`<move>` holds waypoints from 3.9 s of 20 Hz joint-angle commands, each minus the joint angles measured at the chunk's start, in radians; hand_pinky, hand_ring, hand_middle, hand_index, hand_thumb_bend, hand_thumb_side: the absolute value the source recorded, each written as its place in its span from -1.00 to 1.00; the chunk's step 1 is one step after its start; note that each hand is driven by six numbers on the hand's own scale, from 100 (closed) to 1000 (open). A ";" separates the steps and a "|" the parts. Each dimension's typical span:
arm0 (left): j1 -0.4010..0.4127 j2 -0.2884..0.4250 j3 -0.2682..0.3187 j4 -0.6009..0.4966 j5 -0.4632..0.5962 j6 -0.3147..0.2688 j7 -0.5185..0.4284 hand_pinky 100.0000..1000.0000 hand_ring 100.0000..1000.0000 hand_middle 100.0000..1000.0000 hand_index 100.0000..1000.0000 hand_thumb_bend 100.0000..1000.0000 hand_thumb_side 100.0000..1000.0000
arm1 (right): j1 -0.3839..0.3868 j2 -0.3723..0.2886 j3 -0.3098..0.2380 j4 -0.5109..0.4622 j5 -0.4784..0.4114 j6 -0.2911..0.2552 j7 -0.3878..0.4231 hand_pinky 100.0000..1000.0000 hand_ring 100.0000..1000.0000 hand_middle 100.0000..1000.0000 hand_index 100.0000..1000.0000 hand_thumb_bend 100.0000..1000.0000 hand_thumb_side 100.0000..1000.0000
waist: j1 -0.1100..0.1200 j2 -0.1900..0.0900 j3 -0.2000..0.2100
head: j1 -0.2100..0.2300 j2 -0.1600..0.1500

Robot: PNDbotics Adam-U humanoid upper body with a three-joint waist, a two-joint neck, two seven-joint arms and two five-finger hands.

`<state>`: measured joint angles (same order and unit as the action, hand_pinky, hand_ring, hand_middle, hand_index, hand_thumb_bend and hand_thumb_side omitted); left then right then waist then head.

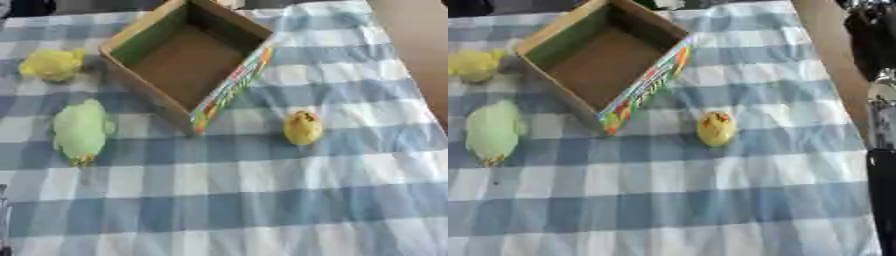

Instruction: Pick up objects on the table and place them in the box.

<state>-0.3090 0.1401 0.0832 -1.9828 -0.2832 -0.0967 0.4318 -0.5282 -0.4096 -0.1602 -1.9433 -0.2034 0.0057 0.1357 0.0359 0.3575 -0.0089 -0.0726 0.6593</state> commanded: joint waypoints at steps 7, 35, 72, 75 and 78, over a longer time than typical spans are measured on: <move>-0.004 0.010 -0.003 -0.017 0.005 0.000 -0.002 -0.17 0.06 0.10 0.44 -1.00 0.57 | -0.122 -0.126 0.079 0.050 0.145 -0.071 0.083 0.55 0.49 0.08 0.63 -1.00 0.36 | -0.002 -0.029 0.007 | -0.008 0.013; 0.008 0.013 -0.018 -0.017 0.012 0.002 -0.023 -0.17 0.07 0.10 0.43 -1.00 0.56 | -0.485 -0.289 0.470 0.451 0.435 -0.379 0.635 0.67 0.72 0.42 0.76 -0.31 -0.21 | -0.008 -0.039 0.029 | -0.026 0.006; 0.000 0.011 -0.018 -0.017 0.012 0.001 -0.022 -0.17 0.07 0.11 0.43 -1.00 0.57 | -0.233 -0.325 0.426 0.423 0.639 -0.373 0.763 0.67 0.77 0.35 0.79 -0.04 -0.46 | -0.010 -0.021 0.019 | -0.016 -0.013; 0.000 0.010 -0.017 -0.017 0.013 0.001 -0.022 -0.17 0.07 0.11 0.43 -1.00 0.57 | -0.220 -0.315 0.424 0.424 0.646 -0.366 0.763 0.66 0.75 0.27 0.72 -0.02 -0.46 | -0.009 -0.019 0.021 | -0.018 -0.013; 0.000 0.009 -0.018 -0.017 0.013 0.001 -0.023 -0.17 0.07 0.11 0.43 -1.00 0.57 | -0.214 -0.308 0.424 0.421 0.645 -0.359 0.757 0.64 0.72 0.16 0.65 0.01 -0.47 | -0.008 -0.017 0.022 | -0.018 -0.012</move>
<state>-0.2996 0.1403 0.0647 -1.9828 -0.2730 -0.0928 0.4101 -0.7310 -0.7037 0.2778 -1.5054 0.4333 -0.3080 0.8459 0.0292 0.3578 0.0127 -0.0896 0.6574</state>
